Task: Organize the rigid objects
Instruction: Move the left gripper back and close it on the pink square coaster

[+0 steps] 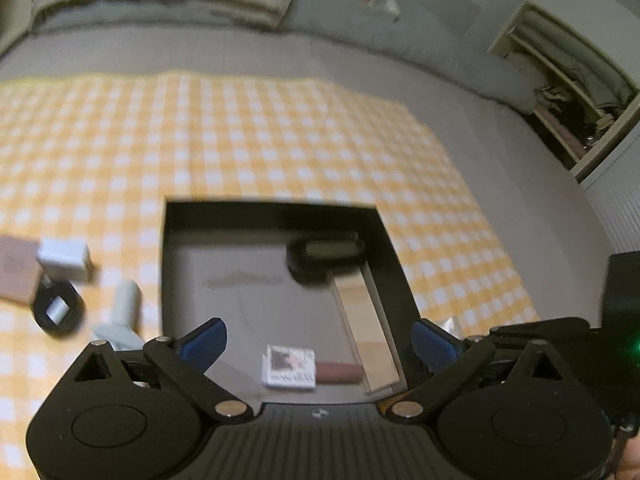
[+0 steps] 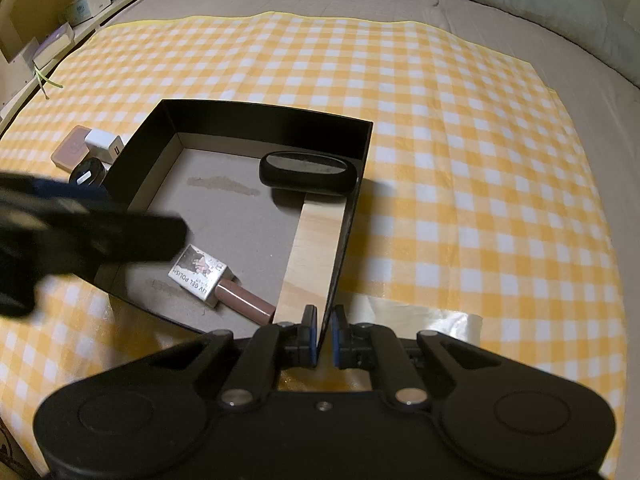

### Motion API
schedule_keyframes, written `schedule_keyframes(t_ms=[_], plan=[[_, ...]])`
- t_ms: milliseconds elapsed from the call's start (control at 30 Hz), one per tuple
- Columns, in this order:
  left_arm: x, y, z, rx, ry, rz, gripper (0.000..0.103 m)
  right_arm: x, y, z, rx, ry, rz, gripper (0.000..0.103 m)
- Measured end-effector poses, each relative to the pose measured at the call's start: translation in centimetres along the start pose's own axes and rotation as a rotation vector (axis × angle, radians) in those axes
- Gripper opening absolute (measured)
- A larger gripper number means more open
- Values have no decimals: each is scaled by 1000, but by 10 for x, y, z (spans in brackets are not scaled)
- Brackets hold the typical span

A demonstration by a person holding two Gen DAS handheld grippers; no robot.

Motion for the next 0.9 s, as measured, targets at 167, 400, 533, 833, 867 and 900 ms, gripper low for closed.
schedule_keyframes(t_ms=[167, 400, 533, 833, 867, 900], plan=[[10, -27, 15, 24, 41, -108, 101, 0, 0, 0, 0, 0, 0, 8], [29, -49, 61, 118, 23, -219, 103, 0, 0, 0, -4, -1, 0, 8], [38, -56, 93, 193, 2, -256, 103, 0, 0, 1, -8, -6, 0, 8], [46, -50, 162, 377, 23, -276, 103, 0, 0, 1, -9, -7, 1, 8], [46, -48, 170, 393, 27, -269, 103, 0, 0, 1, -9, -7, 1, 8], [45, -44, 176, 409, 29, -259, 103, 0, 0, 1, -9, -7, 1, 8]])
Point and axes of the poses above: each gripper's, at about its wrist camera, not at the fingertips, and y roughly the way its jaws point, z to its left, x to its top, the point moved 4 cm from there along y, roughly the way its jaws point, and after that the axes turned 8 degrees about x, right-handed, at the moved point
